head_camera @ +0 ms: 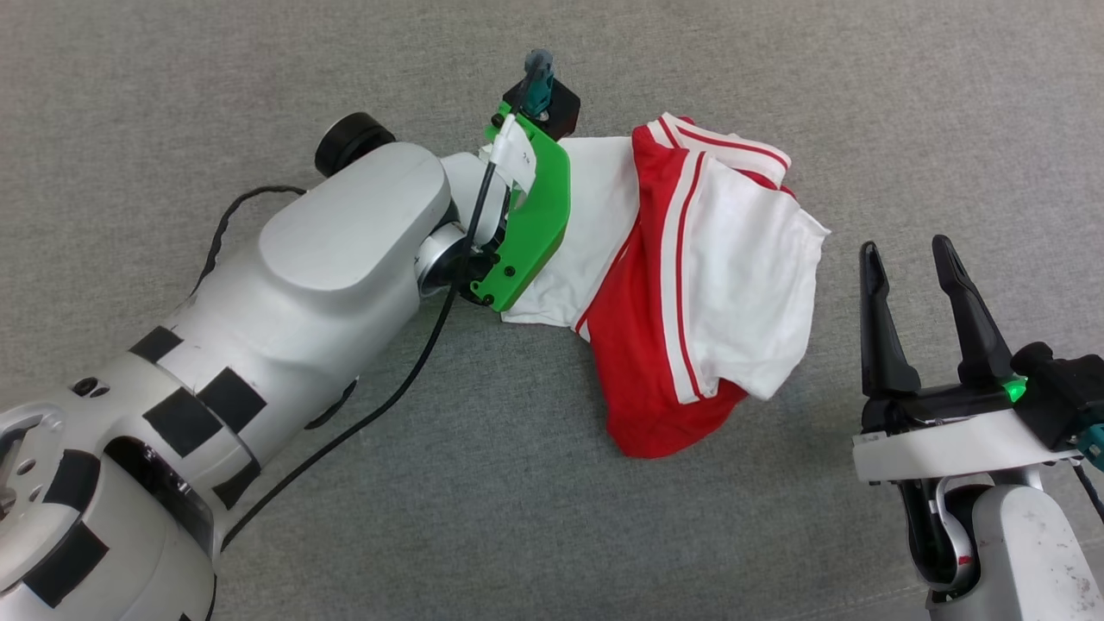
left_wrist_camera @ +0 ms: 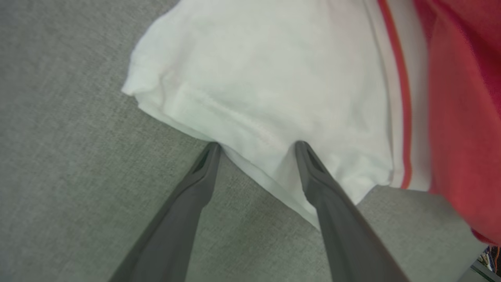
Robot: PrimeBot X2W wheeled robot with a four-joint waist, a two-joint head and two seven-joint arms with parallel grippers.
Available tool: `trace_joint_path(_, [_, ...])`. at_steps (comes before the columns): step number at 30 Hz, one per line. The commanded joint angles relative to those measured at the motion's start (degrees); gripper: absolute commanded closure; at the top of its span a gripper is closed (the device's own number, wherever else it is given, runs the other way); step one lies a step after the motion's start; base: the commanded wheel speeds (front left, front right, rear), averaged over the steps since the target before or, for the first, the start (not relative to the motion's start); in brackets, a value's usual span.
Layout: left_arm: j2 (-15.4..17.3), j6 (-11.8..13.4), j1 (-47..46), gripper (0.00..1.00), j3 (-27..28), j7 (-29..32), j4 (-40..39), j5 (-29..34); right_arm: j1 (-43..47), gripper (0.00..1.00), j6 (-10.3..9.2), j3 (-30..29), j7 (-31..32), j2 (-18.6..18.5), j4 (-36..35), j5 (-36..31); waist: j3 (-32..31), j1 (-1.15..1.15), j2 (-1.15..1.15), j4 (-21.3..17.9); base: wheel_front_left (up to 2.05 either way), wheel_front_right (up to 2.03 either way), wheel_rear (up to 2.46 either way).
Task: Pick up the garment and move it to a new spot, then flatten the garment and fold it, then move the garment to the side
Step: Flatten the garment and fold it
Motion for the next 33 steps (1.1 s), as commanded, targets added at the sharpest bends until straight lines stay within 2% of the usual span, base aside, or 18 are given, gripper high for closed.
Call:
trace_joint_path(1, [0.3, -0.2, 0.4, 0.00, -1.5, 1.2, 0.7, 0.5, -1.2, 0.00, -0.04, 0.2, -0.3, -0.1, 0.0, 0.6, 1.4, -0.01, 0.35, -1.2, 0.00, 0.00, 0.00])
trace_joint_path(7, [1.6, -0.2, 2.1, 0.00, -3.3, 3.6, -1.5, 2.6, -1.7, 0.00, -0.04, 0.2, -0.3, -0.1, 0.2, 0.7, 1.7, -0.01, 0.35, -1.4, 0.00, 0.00, 0.00])
trace_joint_path(8, [1.9, -0.2, 2.3, 0.34, -3.3, 3.7, -1.9, 2.9, -1.8, 0.00, -0.04, 0.1, -0.3, -0.1, 0.2, 0.6, 1.6, -0.01, 0.35, -1.3, 0.00, 0.00, 0.00])
trace_joint_path(9, [2.1, -0.2, 2.4, 0.91, -3.4, 3.3, -2.4, 3.3, -1.8, 0.00, -0.04, 0.1, -0.3, -0.1, 0.3, 0.5, 1.5, -0.01, 0.35, -1.1, 0.00, 0.00, 0.00])
trace_joint_path(10, [2.2, -0.2, 2.4, 1.00, -3.4, 2.9, -2.6, 3.4, -1.8, 0.00, -0.04, 0.0, -0.3, -0.1, 0.3, 0.4, 1.3, -0.01, 0.35, -0.8, 0.00, 0.00, 0.00])
trace_joint_path(18, [3.0, -0.2, 1.0, 1.00, -3.5, -5.3, -5.1, 5.7, -0.9, 0.00, -0.04, -0.2, -0.3, -0.1, 0.6, -1.0, -2.4, -0.01, 0.35, 2.6, 0.00, 0.00, 0.00])
trace_joint_path(19, [4.0, -0.2, 0.9, 1.00, -3.5, -10.2, -4.9, 3.8, 0.1, 0.00, -0.04, -0.5, -0.3, -0.1, 0.7, -1.4, -4.8, -0.01, 0.35, 4.4, 0.00, 0.00, 0.00])
trace_joint_path(22, [5.7, -0.2, 1.3, 1.00, -3.5, -14.0, -5.3, 2.4, 1.2, 0.00, -0.04, -0.8, -0.3, -0.1, 0.9, -1.7, -6.7, -0.01, 0.35, 5.9, 0.00, 0.00, 0.00])
trace_joint_path(23, [8.0, -0.2, 2.0, 1.00, -3.2, -17.4, -5.8, 0.3, 2.1, 0.00, -0.04, -1.2, -0.3, -0.1, 1.1, -2.1, -8.1, -0.01, 0.35, 7.6, 0.00, 0.00, 0.00])
trace_joint_path(33, [15.0, -0.1, 7.5, 1.00, -3.0, -22.0, -2.7, -3.0, 3.5, 0.00, -0.04, -1.5, -0.3, -0.1, 1.0, -3.0, -9.2, -0.01, 0.35, 10.3, 0.00, 0.00, 0.00])
